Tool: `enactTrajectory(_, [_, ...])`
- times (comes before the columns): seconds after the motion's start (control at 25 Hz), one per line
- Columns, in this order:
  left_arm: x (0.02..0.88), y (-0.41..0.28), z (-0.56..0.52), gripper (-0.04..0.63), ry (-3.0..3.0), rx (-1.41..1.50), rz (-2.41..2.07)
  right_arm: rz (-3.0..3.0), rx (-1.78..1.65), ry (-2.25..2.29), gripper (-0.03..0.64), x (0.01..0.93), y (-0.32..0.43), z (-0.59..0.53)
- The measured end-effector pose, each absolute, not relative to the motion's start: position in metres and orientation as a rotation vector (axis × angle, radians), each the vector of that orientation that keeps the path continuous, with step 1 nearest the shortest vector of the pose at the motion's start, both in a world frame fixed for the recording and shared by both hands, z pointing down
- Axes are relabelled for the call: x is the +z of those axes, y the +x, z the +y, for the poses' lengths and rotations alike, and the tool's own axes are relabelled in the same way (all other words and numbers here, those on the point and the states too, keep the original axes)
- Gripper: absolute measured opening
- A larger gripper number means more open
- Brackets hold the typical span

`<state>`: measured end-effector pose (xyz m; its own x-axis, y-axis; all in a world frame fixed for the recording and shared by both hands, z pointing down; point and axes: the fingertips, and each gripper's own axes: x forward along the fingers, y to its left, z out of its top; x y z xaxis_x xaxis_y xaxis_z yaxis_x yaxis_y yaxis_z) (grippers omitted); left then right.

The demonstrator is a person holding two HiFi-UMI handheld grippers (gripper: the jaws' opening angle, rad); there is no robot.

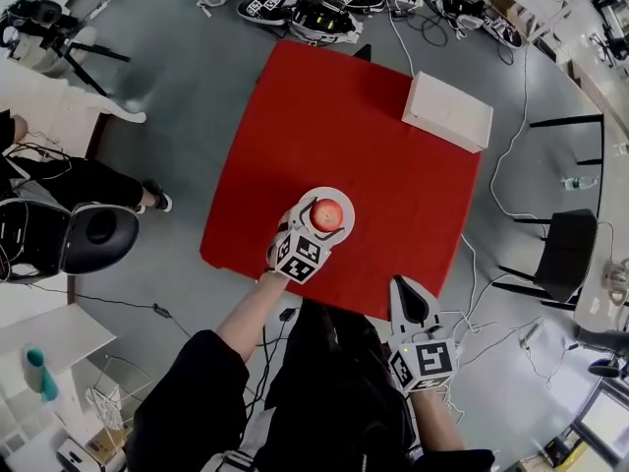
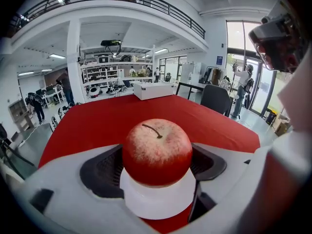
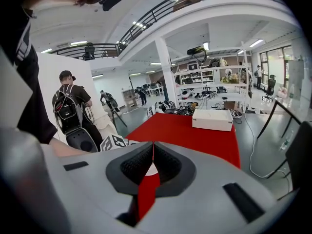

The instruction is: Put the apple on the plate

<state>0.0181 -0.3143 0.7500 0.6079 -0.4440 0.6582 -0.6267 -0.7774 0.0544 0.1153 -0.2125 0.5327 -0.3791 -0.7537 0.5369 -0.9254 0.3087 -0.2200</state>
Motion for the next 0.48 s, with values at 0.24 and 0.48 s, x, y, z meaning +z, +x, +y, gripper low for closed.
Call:
enactTrajectory(0.24, [0.763, 0.018, -0.311, 0.408, 2.545, 0.961, -0.862, -2.245, 0.719, 1.499, 0.011, 0.533, 0.116, -0.211])
enactTrajectory(0.48, [0.777, 0.017, -0.306, 0.408, 2.552, 1.003, -0.865, -2.234, 0.728, 1.509, 0.012, 0.537, 0.116, -0.205])
